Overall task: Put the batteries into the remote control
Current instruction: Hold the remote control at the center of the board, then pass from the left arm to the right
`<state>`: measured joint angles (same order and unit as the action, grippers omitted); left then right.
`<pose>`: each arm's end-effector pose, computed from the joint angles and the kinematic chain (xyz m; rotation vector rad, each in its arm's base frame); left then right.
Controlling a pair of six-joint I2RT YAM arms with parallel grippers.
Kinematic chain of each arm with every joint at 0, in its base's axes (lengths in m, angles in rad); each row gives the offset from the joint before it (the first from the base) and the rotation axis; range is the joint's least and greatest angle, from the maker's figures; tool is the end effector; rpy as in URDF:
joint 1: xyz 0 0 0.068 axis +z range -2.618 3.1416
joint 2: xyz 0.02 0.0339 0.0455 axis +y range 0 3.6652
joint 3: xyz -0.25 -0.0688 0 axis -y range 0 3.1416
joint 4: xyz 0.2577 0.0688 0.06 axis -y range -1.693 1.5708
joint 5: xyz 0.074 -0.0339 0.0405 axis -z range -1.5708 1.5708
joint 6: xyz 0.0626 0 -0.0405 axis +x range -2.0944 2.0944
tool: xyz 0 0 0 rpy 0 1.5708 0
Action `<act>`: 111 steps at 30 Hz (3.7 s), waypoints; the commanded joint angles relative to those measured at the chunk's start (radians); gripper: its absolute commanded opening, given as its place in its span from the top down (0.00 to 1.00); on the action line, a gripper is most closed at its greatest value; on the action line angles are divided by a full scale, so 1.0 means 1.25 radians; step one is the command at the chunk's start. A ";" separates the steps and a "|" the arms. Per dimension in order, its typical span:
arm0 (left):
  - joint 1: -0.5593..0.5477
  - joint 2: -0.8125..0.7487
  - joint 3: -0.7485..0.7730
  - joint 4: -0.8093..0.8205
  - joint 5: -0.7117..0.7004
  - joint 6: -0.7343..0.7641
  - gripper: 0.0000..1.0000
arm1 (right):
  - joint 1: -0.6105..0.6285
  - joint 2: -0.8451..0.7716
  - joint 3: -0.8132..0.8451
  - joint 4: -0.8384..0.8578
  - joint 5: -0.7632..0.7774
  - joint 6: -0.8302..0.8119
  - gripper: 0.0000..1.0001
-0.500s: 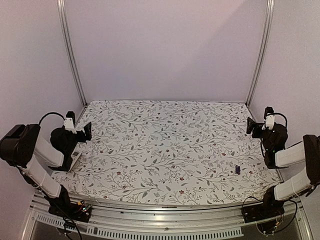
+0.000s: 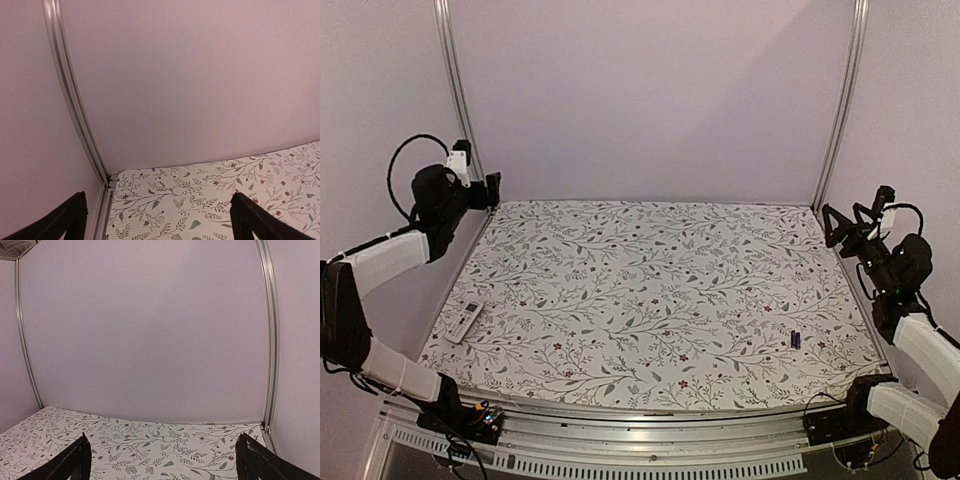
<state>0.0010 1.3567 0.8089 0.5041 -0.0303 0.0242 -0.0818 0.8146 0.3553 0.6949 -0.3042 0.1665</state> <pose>0.3546 0.0023 0.2688 -0.0047 1.6146 0.0439 0.2368 -0.0006 0.2661 -0.0917 1.3483 0.2744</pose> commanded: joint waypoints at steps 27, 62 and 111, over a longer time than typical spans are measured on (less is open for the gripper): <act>-0.016 0.244 0.176 -1.104 -0.143 0.055 0.00 | 0.056 0.066 0.162 -0.209 -0.246 0.066 0.01; 0.111 0.316 0.159 -1.028 0.018 0.071 0.36 | 0.056 0.032 0.157 -0.199 -0.225 0.045 0.01; -0.605 -0.080 0.380 -0.317 0.678 0.043 1.00 | 0.793 0.656 0.864 -0.374 -0.352 -0.207 0.01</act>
<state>-0.7319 1.2255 1.2984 0.0513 0.7372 0.0380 0.8906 1.6020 1.4063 0.2527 -0.7467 -0.0746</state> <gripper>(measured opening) 0.479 0.990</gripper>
